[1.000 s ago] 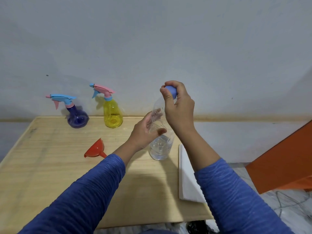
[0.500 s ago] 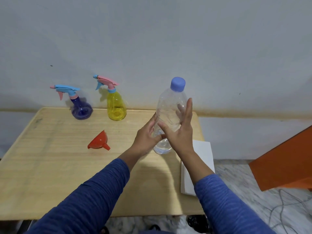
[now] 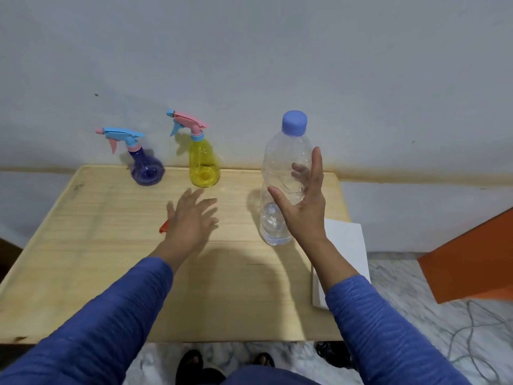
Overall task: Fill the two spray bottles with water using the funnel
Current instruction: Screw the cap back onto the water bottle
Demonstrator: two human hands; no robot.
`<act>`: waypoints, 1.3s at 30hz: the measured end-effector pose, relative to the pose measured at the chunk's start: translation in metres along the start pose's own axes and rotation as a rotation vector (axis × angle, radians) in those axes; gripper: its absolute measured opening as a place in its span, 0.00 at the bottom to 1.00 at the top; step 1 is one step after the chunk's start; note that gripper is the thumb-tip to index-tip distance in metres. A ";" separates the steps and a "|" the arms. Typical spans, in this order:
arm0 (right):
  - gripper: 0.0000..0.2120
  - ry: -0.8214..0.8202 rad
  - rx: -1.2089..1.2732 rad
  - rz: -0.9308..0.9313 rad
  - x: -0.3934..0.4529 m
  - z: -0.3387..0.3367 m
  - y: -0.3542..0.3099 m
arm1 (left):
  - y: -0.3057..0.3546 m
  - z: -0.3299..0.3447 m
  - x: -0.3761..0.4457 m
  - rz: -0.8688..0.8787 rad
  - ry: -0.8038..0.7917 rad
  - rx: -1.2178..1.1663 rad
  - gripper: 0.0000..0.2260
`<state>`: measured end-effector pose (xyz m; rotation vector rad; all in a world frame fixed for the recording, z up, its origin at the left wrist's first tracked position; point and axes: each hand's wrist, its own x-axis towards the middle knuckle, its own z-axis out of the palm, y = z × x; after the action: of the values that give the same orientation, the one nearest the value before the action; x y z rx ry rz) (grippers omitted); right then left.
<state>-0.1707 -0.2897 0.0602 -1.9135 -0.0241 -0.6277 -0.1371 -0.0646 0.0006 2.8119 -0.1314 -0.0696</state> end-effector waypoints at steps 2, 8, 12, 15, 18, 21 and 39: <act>0.46 -0.001 -0.010 0.001 -0.002 0.006 -0.003 | -0.023 -0.007 0.001 -0.041 -0.093 0.058 0.27; 0.47 0.066 -0.042 0.023 -0.006 0.029 -0.015 | -0.063 -0.016 0.007 -0.090 -0.288 -0.027 0.39; 0.48 0.124 -0.073 0.045 -0.011 0.048 -0.029 | -0.079 -0.012 0.011 -0.136 -0.330 -0.158 0.39; 0.48 0.168 -0.095 0.065 -0.013 0.061 -0.038 | -0.090 -0.010 0.009 -0.080 -0.288 -0.338 0.38; 0.48 0.207 -0.100 0.080 -0.012 0.067 -0.042 | -0.085 -0.010 0.012 -0.031 -0.204 -0.592 0.36; 0.48 0.244 -0.107 0.100 -0.007 0.069 -0.045 | -0.070 -0.007 0.027 -0.078 -0.203 -0.893 0.38; 0.49 0.173 -0.079 0.107 0.130 0.036 0.022 | 0.068 0.072 0.126 -0.391 0.094 -1.142 0.34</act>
<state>-0.0371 -0.3028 0.0875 -1.9160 0.2147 -0.7278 -0.0223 -0.1641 -0.0501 1.6586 0.3700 -0.0697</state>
